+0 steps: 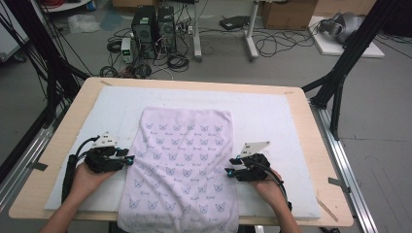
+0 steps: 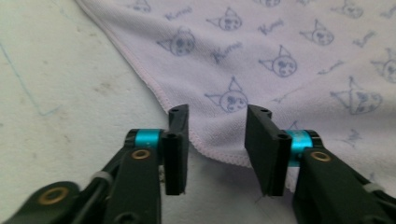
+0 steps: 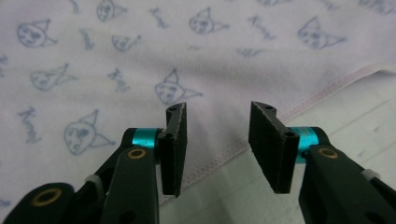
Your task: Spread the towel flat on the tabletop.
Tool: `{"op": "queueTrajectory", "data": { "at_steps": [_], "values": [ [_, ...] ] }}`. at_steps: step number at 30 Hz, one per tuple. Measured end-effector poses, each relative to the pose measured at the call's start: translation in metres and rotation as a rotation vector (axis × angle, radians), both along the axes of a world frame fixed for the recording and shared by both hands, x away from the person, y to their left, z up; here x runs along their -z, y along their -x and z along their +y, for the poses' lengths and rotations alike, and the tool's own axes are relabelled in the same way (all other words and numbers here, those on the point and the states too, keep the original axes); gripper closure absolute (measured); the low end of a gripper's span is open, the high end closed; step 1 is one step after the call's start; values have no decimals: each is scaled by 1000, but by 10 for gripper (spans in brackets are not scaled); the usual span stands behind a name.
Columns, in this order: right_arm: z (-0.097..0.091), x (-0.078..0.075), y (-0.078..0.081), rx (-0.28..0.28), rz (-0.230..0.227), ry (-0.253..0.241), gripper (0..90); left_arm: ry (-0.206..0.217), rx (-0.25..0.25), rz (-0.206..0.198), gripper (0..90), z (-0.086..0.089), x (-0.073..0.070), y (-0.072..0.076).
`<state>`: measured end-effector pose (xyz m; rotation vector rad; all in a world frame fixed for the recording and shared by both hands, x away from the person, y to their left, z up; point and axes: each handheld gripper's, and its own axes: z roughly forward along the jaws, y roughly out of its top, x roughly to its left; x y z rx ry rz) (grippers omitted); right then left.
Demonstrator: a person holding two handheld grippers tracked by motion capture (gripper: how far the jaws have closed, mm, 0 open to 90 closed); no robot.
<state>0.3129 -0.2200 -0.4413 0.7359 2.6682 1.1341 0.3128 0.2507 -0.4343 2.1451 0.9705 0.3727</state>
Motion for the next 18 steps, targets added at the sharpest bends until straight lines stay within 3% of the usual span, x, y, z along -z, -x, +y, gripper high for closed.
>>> {"op": "queueTrajectory", "data": {
  "at_steps": [2,6,8,12,14,18],
  "values": [
    [-2,2,0,10,-20,-8,690,-19,8,-2,715,-2,4,-1],
    [-12,2,-3,21,34,-53,871,-25,-21,-16,857,1,3,-3],
    [-16,1,-3,21,35,-56,867,-21,-54,-29,837,6,1,-1],
    [-22,-4,7,33,15,-68,801,27,-70,-44,634,15,-8,7],
    [-19,-8,14,16,0,-77,758,49,-18,-71,589,12,-13,18],
    [-8,-13,33,-85,-19,-93,682,67,87,-89,569,1,-17,42]
  ]
}}
